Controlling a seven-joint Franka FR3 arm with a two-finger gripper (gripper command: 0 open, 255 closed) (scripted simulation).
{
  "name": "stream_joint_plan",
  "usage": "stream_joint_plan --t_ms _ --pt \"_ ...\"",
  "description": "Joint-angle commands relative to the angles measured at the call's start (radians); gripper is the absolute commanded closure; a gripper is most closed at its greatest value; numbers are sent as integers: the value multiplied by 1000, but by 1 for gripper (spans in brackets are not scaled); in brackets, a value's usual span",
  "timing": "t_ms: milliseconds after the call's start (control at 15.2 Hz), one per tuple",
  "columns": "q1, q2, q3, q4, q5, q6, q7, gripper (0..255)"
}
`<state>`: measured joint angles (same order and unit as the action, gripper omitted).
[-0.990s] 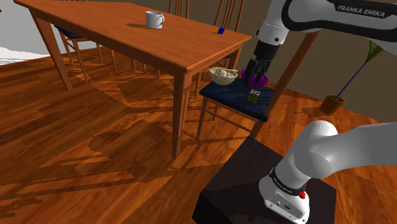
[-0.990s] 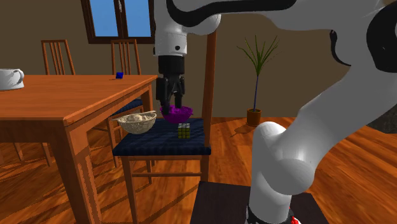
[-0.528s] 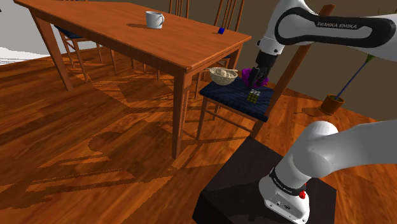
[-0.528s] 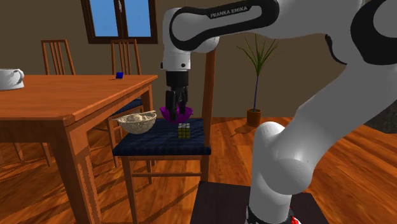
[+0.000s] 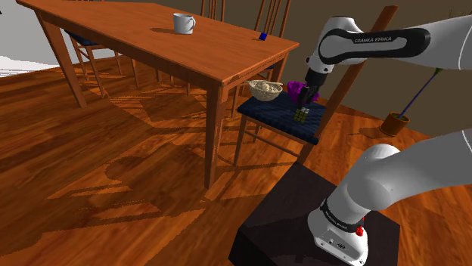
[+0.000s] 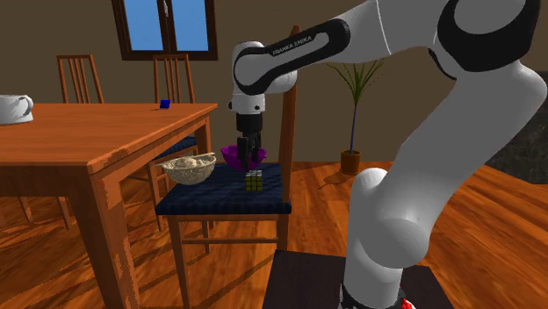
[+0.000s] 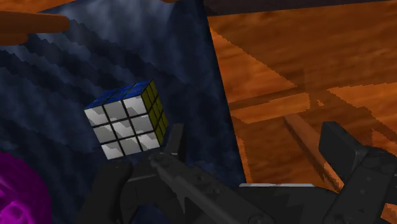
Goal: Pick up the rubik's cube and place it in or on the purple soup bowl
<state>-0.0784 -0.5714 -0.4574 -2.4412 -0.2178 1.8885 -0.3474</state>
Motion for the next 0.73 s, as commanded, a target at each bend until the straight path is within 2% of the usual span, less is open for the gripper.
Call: stream_joint_plan --t_ms 0,264,462,660 --pt "-6 47 -49 11 -16 44 -55 0" --pt "-10 170 -132 53 -11 135 -163 0" --pt "-5 276 -196 97 20 201 -254 0" --pt "-6 299 -205 84 29 235 -267 0"
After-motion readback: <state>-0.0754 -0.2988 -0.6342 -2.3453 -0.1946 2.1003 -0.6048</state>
